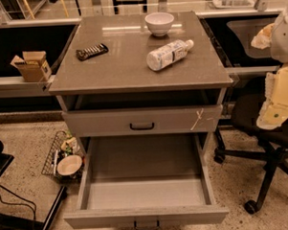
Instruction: Close middle drawer
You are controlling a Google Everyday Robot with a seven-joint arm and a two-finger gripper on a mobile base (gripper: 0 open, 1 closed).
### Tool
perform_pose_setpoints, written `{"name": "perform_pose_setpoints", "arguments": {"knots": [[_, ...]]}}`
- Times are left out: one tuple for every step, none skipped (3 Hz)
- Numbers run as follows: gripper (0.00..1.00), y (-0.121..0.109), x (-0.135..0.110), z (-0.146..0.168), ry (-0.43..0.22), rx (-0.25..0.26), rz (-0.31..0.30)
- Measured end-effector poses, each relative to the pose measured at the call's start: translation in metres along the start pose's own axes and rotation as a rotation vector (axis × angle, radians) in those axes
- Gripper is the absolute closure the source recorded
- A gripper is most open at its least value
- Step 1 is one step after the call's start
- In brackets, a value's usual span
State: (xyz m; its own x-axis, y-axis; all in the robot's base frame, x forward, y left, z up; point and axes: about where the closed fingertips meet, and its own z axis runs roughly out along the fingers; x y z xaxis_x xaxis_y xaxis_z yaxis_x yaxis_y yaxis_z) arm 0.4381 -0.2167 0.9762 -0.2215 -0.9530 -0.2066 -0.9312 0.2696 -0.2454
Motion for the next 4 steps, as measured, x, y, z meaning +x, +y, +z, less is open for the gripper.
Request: {"name": "perform_pose_setpoints", "arguments": {"knots": [[0.0, 0.0, 0.0, 0.0, 0.0, 0.002, 0.0], [0.0, 0.009, 0.004, 0.019, -0.004, -0.014, 0.015], [0.0, 0.038, 0.014, 0.072, -0.043, -0.034, 0.065], [0.0, 0.069, 0.028, 0.138, -0.064, -0.059, 0.097]]}}
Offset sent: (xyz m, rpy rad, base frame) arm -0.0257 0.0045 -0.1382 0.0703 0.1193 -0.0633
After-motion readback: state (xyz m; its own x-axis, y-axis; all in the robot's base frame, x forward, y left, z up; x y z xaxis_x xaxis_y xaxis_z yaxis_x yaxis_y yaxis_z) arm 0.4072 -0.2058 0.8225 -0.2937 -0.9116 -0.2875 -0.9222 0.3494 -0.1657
